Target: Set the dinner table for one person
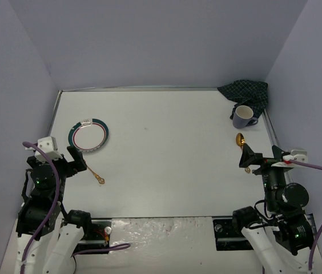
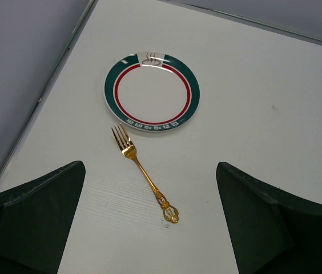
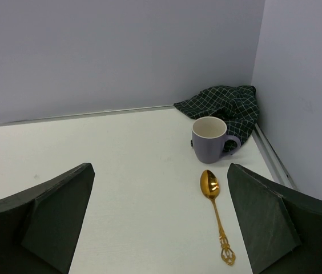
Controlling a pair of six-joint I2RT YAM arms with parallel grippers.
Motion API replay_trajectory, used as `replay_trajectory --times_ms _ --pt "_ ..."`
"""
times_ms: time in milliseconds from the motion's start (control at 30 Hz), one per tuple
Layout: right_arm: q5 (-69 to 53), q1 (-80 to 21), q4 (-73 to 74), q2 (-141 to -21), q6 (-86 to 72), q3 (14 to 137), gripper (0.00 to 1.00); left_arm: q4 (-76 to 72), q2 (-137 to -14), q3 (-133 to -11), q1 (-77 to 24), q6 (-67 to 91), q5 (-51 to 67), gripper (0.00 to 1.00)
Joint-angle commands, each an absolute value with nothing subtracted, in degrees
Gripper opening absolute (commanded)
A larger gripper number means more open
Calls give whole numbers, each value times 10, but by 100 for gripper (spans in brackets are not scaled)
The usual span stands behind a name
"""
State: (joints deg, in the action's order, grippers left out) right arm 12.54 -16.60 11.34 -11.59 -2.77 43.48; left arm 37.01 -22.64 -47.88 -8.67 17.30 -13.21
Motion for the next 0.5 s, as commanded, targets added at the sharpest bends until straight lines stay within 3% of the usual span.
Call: replay_trajectory --times_ms 0,167,467 --pt "130 -170 89 -244 -52 506 100 342 -284 -500 -91 201 -116 97" --pt "144 -170 88 -397 -82 575 100 353 -373 -554 -91 218 -87 97" --pt "210 -140 91 -767 -121 804 100 354 -527 -639 -90 208 -54 97"
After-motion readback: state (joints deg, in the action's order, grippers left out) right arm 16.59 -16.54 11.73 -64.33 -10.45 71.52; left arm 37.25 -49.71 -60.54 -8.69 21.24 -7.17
